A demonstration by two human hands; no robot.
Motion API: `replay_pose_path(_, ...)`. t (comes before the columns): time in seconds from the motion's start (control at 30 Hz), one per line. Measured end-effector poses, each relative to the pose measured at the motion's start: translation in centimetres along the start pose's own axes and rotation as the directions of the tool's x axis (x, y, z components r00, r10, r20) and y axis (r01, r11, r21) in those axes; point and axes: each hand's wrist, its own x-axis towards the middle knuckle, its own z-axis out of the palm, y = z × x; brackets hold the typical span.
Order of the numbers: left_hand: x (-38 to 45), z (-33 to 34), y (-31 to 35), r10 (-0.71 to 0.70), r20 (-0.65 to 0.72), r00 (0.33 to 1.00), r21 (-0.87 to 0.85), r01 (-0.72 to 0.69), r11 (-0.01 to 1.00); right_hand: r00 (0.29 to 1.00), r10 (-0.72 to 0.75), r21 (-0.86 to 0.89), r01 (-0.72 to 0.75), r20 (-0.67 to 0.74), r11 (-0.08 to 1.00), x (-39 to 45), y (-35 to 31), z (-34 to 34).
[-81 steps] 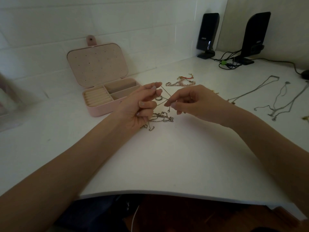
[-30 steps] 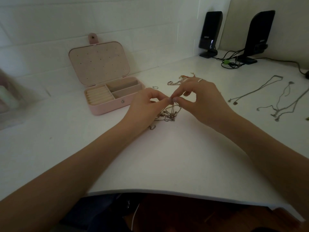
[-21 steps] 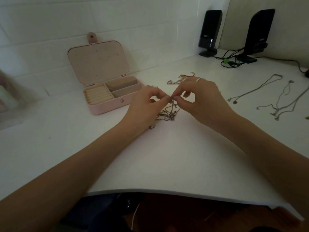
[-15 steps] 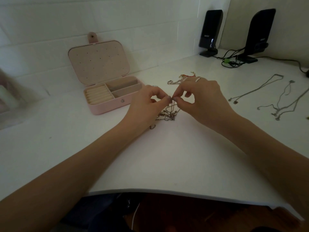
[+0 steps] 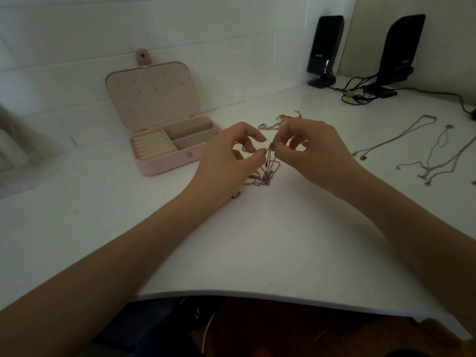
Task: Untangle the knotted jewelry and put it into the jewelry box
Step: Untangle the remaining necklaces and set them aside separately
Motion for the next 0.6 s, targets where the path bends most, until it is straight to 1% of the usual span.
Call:
replay_pose_path(0.17,0.04,0.01,0.06,0.112,-0.040,0.993,0.097,-0.107,0.989,0.999,0.015,0.010,-0.016,0.030,1.000,-0.08,-0.14,-0.03)
replay_pose_path(0.3,0.30,-0.04,-0.28,0.163,-0.080,0.983,0.170,-0.148,0.974,0.999,0.008,-0.009,-0.007,0.044,1.000,-0.11,-0.19,-0.08)
replay_pose_path(0.4,0.30,0.03,-0.41,0.194,-0.082,0.978,0.239,-0.170,0.956,0.998,-0.032,-0.070,0.036,0.055,0.997,-0.32,-0.32,-0.20)
replay_pose_path(0.47,0.28,0.02,-0.49,0.217,-0.081,0.973,0.251,-0.191,0.949,0.996,-0.072,-0.098,0.078,0.056,0.992,-0.45,-0.42,-0.22)
replay_pose_path(0.53,0.29,-0.02,-0.53,0.236,-0.059,0.970,0.285,-0.211,0.935,0.992,-0.115,-0.124,0.122,0.058,0.985,-0.59,-0.58,-0.14)
replay_pose_path(0.6,0.25,-0.04,-0.47,0.267,-0.013,0.963,0.370,-0.244,0.897,0.987,-0.145,-0.171,0.155,0.068,0.973,-0.66,-0.64,0.00)
